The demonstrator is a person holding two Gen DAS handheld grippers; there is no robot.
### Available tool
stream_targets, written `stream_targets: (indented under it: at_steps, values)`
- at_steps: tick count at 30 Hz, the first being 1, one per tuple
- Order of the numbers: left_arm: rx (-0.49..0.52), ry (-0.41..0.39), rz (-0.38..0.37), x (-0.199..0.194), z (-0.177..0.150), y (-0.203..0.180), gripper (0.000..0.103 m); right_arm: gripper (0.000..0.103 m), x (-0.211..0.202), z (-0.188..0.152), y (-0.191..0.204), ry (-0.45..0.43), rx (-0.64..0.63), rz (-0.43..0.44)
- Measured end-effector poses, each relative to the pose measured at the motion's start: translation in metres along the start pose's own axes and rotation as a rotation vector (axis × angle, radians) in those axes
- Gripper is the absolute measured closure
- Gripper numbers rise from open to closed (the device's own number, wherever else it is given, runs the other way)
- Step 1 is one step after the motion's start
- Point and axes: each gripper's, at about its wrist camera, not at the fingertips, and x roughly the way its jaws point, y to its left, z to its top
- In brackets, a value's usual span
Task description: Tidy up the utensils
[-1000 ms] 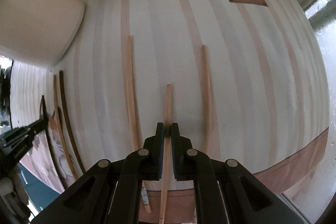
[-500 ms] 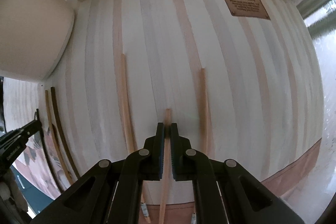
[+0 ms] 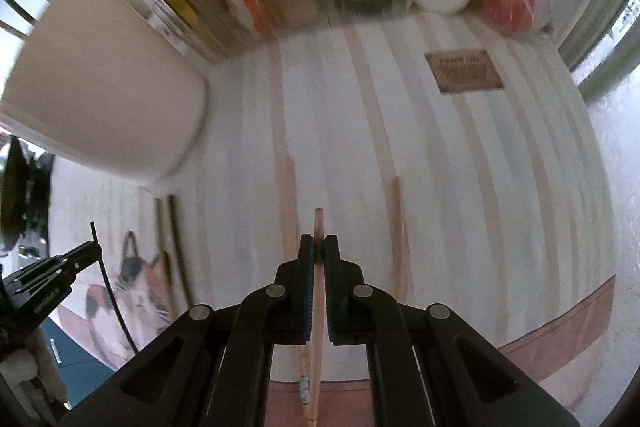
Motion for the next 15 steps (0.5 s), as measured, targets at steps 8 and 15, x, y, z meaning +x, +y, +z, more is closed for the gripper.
stream_targets:
  at_steps: [8,15]
  values:
    - [0.01,-0.152,-0.002,-0.06,0.001,-0.003,0.101,0.098,-0.04,0.001,0.012,-0.121,-0.02,0.074]
    - [0.004,-0.224,0.005,-0.078,0.0,0.001,0.101,0.099,-0.078,-0.004,0.034,-0.229,-0.067,0.099]
